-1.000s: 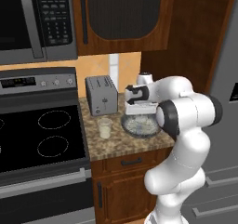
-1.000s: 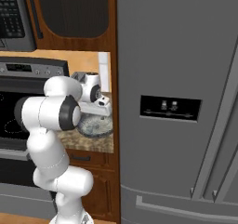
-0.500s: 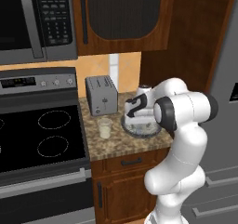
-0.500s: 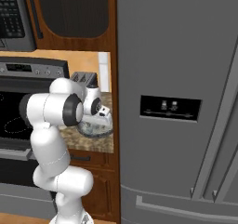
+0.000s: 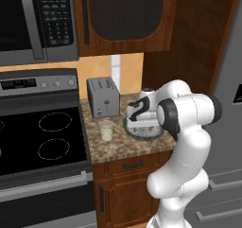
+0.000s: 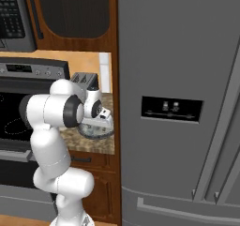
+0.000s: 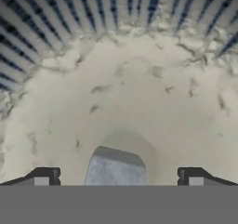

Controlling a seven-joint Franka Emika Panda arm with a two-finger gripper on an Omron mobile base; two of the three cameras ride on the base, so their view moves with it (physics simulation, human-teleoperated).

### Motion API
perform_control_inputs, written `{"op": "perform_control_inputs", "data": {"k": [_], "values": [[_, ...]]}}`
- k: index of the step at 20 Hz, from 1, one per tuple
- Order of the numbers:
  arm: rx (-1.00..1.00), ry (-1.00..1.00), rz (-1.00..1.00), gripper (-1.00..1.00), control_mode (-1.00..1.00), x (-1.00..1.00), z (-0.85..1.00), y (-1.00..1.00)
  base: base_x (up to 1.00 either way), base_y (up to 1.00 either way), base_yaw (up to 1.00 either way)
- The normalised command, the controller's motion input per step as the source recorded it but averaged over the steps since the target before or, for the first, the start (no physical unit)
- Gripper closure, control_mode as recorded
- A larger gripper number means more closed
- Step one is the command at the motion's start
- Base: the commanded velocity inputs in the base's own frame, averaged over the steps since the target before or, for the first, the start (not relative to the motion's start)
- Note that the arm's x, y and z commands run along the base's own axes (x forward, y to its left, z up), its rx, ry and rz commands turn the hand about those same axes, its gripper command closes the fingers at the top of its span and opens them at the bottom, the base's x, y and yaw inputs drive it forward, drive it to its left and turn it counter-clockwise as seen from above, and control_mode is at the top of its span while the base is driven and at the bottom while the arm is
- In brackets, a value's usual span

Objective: Grab a lemon wedge from the fridge and one ice cube from the ice bowl, and put them in the glass of lemonade.

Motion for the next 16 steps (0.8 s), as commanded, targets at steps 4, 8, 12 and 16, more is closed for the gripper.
{"op": "perform_control_inputs", "data": {"k": [4,8,12,16], "values": [[0.00,0.01,0.00,-1.00,-1.00,-0.07,-0.10,0.00,0.00,0.00,0.00],[0.00,0.01,0.00,-1.00,-1.00,-0.03,-0.03,0.00,0.00,0.00,0.00],[0.00,0.00,0.00,-1.00,-1.00,0.00,0.00,0.00,0.00,0.00,0.00],[0.05,0.00,0.00,-1.00,-1.00,0.00,-0.35,0.00,0.00,0.00,0.00]]}}
